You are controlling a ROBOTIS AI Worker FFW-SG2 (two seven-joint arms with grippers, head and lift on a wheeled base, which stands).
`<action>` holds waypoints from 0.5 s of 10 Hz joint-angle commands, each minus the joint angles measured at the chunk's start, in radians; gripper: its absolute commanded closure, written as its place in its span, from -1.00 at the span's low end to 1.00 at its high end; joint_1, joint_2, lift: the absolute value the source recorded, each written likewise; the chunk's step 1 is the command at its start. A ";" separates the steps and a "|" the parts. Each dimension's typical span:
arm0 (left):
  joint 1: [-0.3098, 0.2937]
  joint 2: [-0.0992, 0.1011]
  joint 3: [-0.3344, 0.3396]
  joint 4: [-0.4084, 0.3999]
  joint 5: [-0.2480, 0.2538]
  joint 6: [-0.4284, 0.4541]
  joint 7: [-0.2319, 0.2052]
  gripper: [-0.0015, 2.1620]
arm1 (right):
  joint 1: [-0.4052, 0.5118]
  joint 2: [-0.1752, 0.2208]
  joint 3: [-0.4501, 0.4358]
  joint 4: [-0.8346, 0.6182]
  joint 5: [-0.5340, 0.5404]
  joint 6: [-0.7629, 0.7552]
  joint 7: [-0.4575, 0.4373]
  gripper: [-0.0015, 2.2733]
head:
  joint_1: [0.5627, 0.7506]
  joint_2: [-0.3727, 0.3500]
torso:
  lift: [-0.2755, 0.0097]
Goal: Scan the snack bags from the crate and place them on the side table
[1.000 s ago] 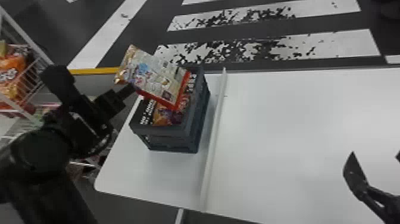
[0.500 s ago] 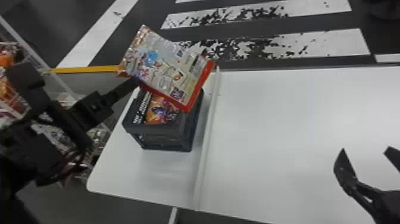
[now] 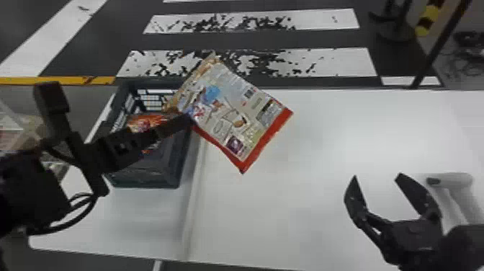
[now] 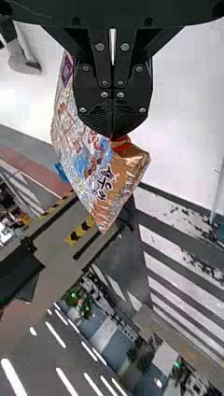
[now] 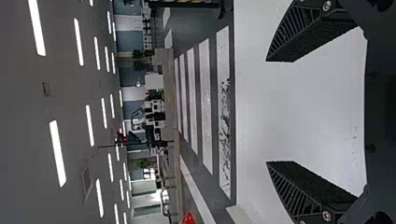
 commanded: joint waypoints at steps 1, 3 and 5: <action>-0.002 -0.003 -0.118 0.080 -0.096 -0.024 -0.022 0.98 | 0.007 0.000 -0.001 0.003 -0.008 -0.076 -0.017 -0.92 | 0.41 0.17 | 0.27; -0.043 -0.003 -0.225 0.221 -0.176 -0.073 -0.103 0.98 | 0.013 0.000 -0.009 0.003 -0.014 -0.113 -0.037 -0.92 | 0.41 -0.05 | 0.27; -0.094 -0.003 -0.345 0.349 -0.283 -0.109 -0.186 0.98 | 0.015 -0.002 -0.010 0.001 -0.014 -0.113 -0.038 -0.92 | 0.41 -0.24 | 0.27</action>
